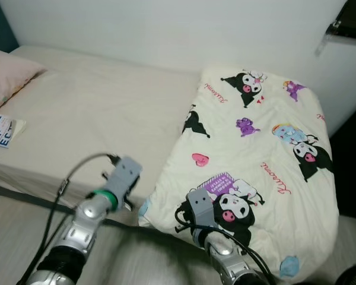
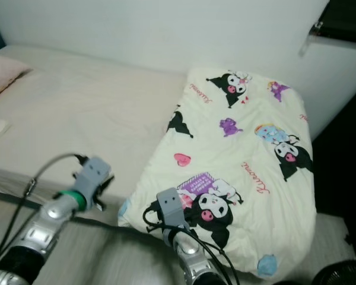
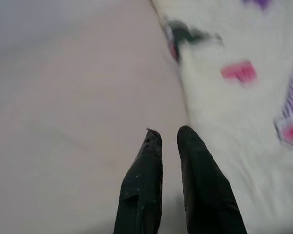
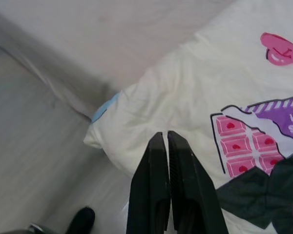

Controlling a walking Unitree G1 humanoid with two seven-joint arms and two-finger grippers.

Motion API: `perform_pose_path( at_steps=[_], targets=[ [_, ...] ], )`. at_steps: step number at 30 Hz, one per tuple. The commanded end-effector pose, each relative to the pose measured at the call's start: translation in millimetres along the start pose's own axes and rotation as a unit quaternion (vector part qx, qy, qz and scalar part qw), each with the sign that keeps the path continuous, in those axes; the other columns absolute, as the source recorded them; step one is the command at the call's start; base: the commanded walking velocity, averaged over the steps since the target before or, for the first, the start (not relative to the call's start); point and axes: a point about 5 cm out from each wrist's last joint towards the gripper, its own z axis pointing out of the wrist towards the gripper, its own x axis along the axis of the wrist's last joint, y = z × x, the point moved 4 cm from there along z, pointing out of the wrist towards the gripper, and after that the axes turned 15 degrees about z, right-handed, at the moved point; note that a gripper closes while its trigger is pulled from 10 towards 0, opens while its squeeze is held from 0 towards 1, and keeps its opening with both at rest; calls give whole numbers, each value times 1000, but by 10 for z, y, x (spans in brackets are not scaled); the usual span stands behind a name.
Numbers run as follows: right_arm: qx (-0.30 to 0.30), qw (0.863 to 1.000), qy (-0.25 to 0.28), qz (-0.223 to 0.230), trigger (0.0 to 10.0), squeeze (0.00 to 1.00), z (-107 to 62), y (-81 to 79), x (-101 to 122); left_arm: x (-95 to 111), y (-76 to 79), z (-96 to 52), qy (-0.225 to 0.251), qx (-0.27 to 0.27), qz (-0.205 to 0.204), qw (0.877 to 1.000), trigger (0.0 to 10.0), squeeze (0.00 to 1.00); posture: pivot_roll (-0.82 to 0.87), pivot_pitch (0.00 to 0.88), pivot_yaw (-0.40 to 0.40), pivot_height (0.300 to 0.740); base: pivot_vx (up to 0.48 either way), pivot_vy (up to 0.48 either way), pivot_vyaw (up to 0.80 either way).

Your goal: Clean up the room

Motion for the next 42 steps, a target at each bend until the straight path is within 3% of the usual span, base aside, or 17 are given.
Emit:
perform_pose_path(
  at_steps=[1, 3, 4, 7, 11, 13, 16, 18, 24, 42],
  targets=[
    [-8, 1000, 8, 19, 10000, 0, -31, 38, -11, -33, 34, -72, -11, -4, -4, 1000, 10000, 0, 23, 14, 42, 740, 0, 0, 0],
    [-12, 999, 14, 37, 10000, 0, -34, 47, 3, -22, 26, -113, -9, -4, 4, 1000, 10000, 0, 28, 29, 43, 740, 0, 0, 0],
    [-3, 998, 21, 60, 10000, 0, -38, -10, 9, -141, 20, -177, -25, -6, 18, 1000, 10000, 0, 47, 36, 43, 740, 0, 0, 0],
    [-1, 998, 24, 63, 10000, 0, -35, -23, 13, -351, 39, -213, -51, -3, 0, 999, 10000, 0, 32, 36, 42, 740, 0, 0, 0],
    [7, 997, 12, 70, 10000, 0, -29, -17, -4, -396, 55, -195, -61, -10, 4, 998, 10000, 0, 47, 31, 25, 740, 0, 0, 0],
    [46, 996, 8, 69, 10000, 0, -14, -170, -7, -439, 33, -210, -72, -14, 9, 997, 10000, 0, 68, 45, 23, 740, 0, 0, 0],
    [58, 996, 2, 71, 10000, 0, 7, -215, -1, -412, -43, -288, -73, 3, -21, 997, 10000, 0, 108, 48, 6, 740, 0, 0, 0],
    [79, 996, -11, 44, 10000, 0, 26, -311, -22, -356, -54, -324, -65, 14, -32, 997, 10000, 0, 98, 50, 9, 740, 0, 0, 0],
    [99, 995, -12, -1, 10000, 0, -14, -356, -54, -244, 18, -201, -45, -5, -36, 998, 10000, 0, 64, 39, 21, 740, 0, 0, 0],
    [135, 990, -42, -11, 10000, 0, -58, -436, -166, -131, 52, -232, -36, -7, -67, 997, 10000, 0, 75, 38, 12, 740, 0, 0, 0]
  ],
)
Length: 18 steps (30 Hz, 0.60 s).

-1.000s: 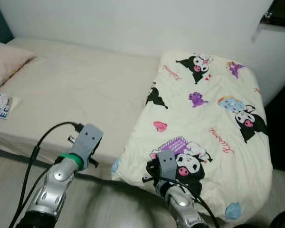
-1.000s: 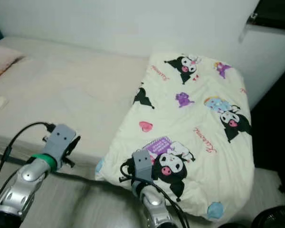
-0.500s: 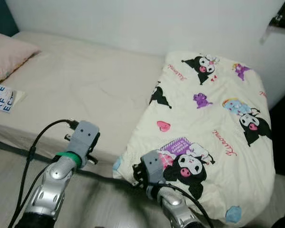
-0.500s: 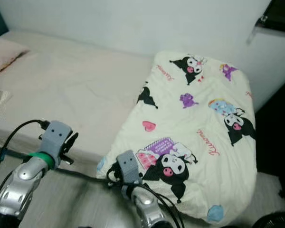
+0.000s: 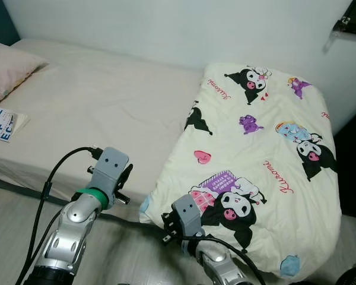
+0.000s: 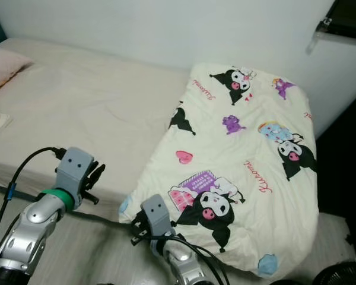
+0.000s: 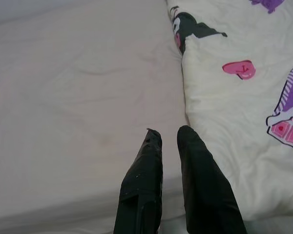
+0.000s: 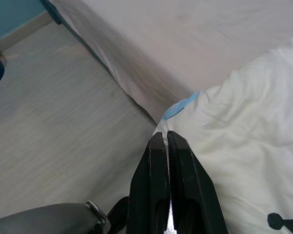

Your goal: Clean up the room

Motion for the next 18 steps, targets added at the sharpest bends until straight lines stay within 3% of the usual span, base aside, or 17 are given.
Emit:
perform_pose_path(
  at_steps=[1, 18],
  targets=[
    [1, 1000, -13, 1, 10000, 0, -26, 6, -68, -28, 29, -14, -6, -3, -9, 1000, 10000, 0, 73, 35, 11, 740, 0, 0, 0],
    [-4, 1000, -13, 4, 10000, 0, -7, 54, -16, 8, -4, 14, -6, 2, -11, 1000, 10000, 0, 82, 10, 0, 740, 0, 0, 0]
  ],
)
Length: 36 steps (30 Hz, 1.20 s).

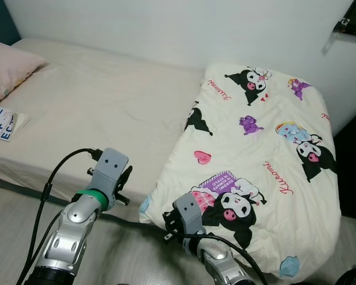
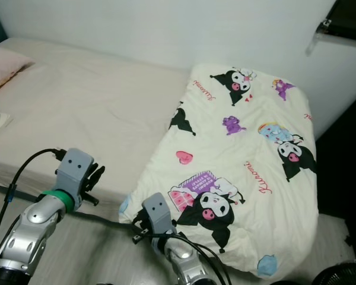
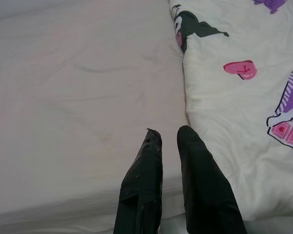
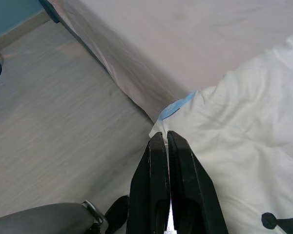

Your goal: Clean up the room

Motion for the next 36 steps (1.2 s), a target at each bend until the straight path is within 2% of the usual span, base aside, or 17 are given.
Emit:
perform_pose_path(
  at_steps=[1, 12, 24, 36],
  targets=[
    [-1, 1000, -11, 3, 10000, 0, -11, 16, -43, 2, 8, -3, -1, 0, -7, 1000, 10000, 0, 82, 10, 0, 740, 0, 0, 0],
    [-17, 1000, -9, 10, 10000, 0, -58, 84, -67, 20, 68, 26, -2, -7, -8, 1000, 10000, 0, 58, 38, 6, 740, 0, 0, 0],
    [-17, 1000, -8, 11, 10000, 0, -34, 88, -20, 43, 7, 18, -3, 1, -13, 1000, 10000, 0, 56, 93, 2, 740, 0, 0, 0],
    [-23, 1000, 0, 18, 10000, 0, -45, 100, 1, 80, -3, 17, -2, 0, -10, 1000, 10000, 0, 50, 108, 2, 740, 0, 0, 0]
  ],
)
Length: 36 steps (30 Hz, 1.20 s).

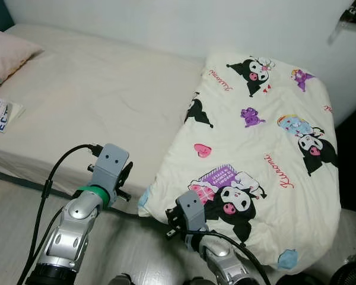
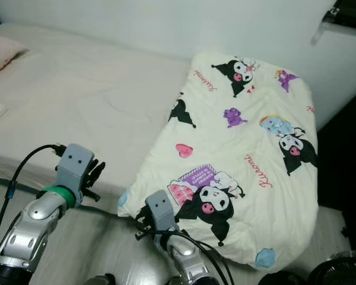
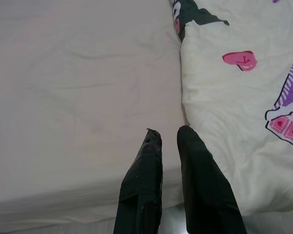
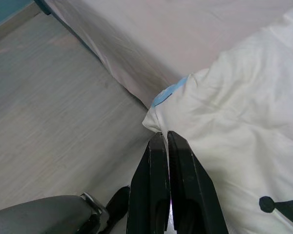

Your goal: Clean up the room

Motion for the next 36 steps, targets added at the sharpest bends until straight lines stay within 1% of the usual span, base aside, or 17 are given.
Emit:
perform_pose_path(
  at_steps=[1, 8, 15, 22, 31, 36],
  targets=[
    [-8, 1000, -8, 13, 10000, 0, -34, 30, -69, 11, 17, -4, 0, -4, -4, 1000, 10000, 0, 50, 108, 1, 740, 0, 0, 0],
    [-8, 1000, -11, 8, 10000, 0, -40, 47, -63, 26, 13, -4, -1, 2, -4, 1000, 10000, 0, 35, 117, -9, 740, 0, 0, 0],
    [-16, 1000, -7, 4, 10000, 0, -45, 68, -45, 23, -3, 3, -4, 7, -4, 1000, 10000, 0, 1, 119, 9, 740, 0, 0, 0],
    [-32, 999, -2, 5, 10000, 0, -66, 129, -33, 10, 30, 44, -9, 2, -7, 1000, 10000, 0, -10, 111, 15, 740, 0, 0, 0],
    [-32, 999, -2, 3, 10000, 0, -73, 138, -32, 6, 43, 42, -10, 2, -5, 1000, 10000, 0, -8, 114, 13, 740, 0, 0, 0],
    [-34, 999, -7, 4, 10000, 0, -102, 137, -81, -22, 81, 29, -16, -3, -15, 1000, 10000, 0, -26, 119, 21, 740, 0, 0, 0]
  ],
)
